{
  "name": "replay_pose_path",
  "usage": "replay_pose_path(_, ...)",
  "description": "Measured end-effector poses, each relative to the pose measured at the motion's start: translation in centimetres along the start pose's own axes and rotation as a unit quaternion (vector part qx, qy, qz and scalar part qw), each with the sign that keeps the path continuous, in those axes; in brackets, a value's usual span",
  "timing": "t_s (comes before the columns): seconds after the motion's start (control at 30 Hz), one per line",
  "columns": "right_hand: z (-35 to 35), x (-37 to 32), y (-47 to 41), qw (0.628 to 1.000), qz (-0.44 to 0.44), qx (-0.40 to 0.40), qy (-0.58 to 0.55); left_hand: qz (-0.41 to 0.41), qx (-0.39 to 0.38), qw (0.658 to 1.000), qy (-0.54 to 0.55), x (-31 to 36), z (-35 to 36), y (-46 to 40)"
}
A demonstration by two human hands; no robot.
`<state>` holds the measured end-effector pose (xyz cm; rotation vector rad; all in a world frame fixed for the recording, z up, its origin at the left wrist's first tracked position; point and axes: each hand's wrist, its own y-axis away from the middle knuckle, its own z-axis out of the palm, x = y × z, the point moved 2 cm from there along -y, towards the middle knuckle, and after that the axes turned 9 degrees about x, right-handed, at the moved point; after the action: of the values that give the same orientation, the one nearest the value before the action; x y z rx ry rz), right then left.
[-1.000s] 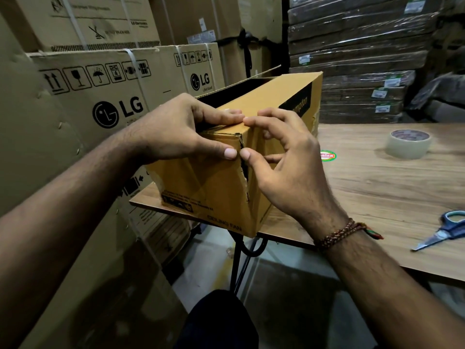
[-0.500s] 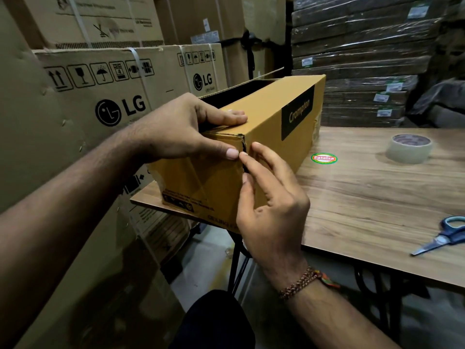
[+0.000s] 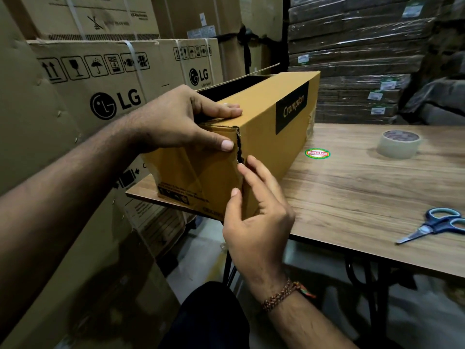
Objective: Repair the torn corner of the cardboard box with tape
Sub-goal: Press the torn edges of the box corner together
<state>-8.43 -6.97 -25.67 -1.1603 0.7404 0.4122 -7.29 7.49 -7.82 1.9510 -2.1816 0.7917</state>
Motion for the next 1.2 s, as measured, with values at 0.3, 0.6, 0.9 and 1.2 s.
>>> replay_pose_path(0.3,0.1,0.6,1.3,0.998,-0.013,-0.06,0.026,-0.005,0.003,1.0,0.005,0.4,0.1,0.1)
replay_pose_path(0.6,0.1,0.8,1.9,0.994,-0.045,-0.059,0.077,-0.004,0.007,1.0,0.007,0.3,0.1,0.1)
replay_pose_path(0.9,-0.5,0.7,2.5,0.997,-0.02,-0.026,0.063,-0.01,0.011,1.0,0.009,0.3,0.2,0.1)
replay_pose_path(1.2,-0.3,1.0,1.9,0.999,0.015,-0.019,0.021,-0.012,0.014,1.0,0.008,0.2,0.3,0.1)
